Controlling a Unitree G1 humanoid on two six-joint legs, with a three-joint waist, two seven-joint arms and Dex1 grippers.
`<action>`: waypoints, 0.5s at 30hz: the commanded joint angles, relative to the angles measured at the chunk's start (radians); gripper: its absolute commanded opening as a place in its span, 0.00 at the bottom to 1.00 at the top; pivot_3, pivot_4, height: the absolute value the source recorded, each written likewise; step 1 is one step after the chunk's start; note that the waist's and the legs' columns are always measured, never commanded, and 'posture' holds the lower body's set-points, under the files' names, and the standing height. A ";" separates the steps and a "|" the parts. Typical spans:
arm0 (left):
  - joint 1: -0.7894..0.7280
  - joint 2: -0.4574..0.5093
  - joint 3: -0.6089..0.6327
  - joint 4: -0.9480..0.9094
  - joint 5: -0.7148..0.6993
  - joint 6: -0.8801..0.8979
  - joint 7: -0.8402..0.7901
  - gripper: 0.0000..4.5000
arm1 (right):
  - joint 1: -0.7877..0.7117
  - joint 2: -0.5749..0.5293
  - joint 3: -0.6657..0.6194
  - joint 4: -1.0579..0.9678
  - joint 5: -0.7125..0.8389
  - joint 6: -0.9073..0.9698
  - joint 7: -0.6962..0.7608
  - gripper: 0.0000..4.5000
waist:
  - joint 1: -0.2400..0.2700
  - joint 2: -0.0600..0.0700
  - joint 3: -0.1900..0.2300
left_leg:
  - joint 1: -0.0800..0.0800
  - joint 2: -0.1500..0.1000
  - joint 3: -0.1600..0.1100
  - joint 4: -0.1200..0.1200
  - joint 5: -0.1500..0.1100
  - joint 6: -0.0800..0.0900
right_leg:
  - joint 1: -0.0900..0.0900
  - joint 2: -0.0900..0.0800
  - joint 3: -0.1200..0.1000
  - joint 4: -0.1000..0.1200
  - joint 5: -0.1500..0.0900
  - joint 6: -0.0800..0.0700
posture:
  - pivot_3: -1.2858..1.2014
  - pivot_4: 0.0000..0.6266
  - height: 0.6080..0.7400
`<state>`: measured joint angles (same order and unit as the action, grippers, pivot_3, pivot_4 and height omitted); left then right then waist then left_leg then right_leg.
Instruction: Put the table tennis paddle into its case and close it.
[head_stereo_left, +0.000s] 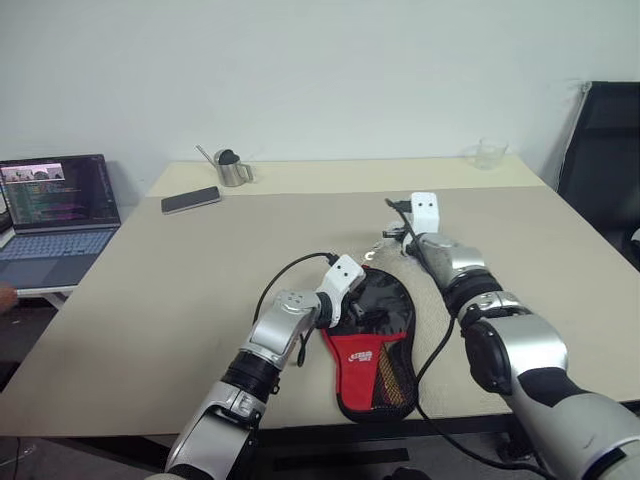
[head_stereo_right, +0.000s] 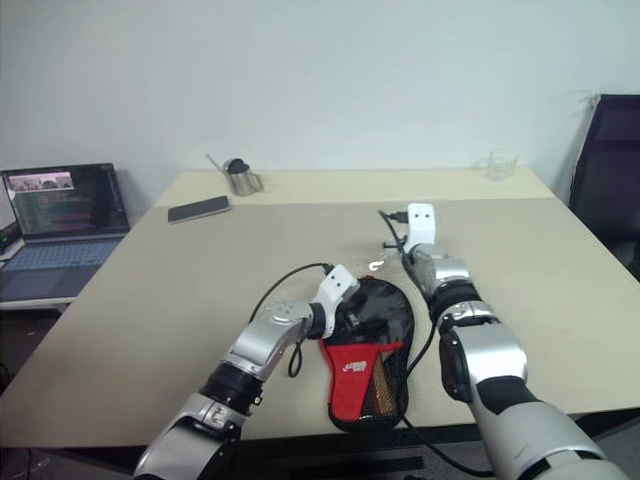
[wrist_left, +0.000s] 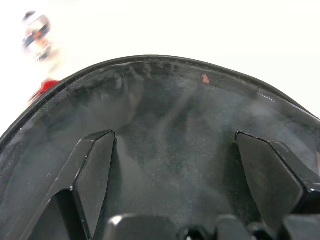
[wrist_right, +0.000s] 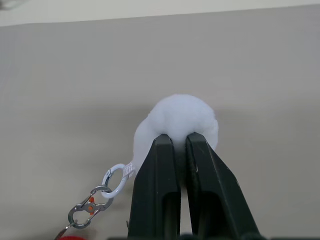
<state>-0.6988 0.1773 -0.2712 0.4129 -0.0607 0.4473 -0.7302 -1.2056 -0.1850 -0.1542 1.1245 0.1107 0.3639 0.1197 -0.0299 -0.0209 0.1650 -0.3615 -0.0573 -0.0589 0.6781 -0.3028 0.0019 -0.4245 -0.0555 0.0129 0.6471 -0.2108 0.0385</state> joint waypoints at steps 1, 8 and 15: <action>0.017 -0.002 -0.029 0.078 0.030 0.016 -0.003 0.94 | 0.036 -0.068 0.013 -0.125 -0.020 0.054 0.010 0.00 | 0.002 0.001 0.000 | 0.000 0.000 -0.001 0.000 0.000 0.000 | 0.001 0.000 -0.001 -0.001 0.000 0.000 | 0.52 0.24 1.00; -0.008 -0.014 -0.037 0.121 0.043 -0.004 -0.011 0.94 | 0.233 -0.189 0.086 -0.498 -0.022 0.307 0.148 0.00 | 0.006 0.003 -0.002 | 0.000 -0.001 -0.002 0.000 0.000 0.000 | 0.002 0.000 -0.002 -0.001 0.000 0.000 | 0.52 0.24 1.00; -0.037 -0.022 -0.043 0.181 0.057 -0.037 -0.023 0.94 | 0.525 -0.460 0.236 -1.101 0.084 0.643 0.481 0.00 | 0.019 0.007 -0.004 | -0.001 -0.002 -0.004 0.001 -0.001 0.003 | 0.004 0.000 -0.005 -0.004 -0.002 0.003 | 0.52 0.24 1.00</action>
<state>-0.7637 0.1528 -0.2902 0.5285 -0.0297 0.3904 -0.7515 -0.6781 -0.6049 0.0699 0.1359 0.1721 0.9695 0.5446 -0.0110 -0.0137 0.1606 -0.3619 -0.0592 -0.0626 0.6789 -0.3043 0.0048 -0.4207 -0.0554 0.0075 0.6436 -0.2127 0.0417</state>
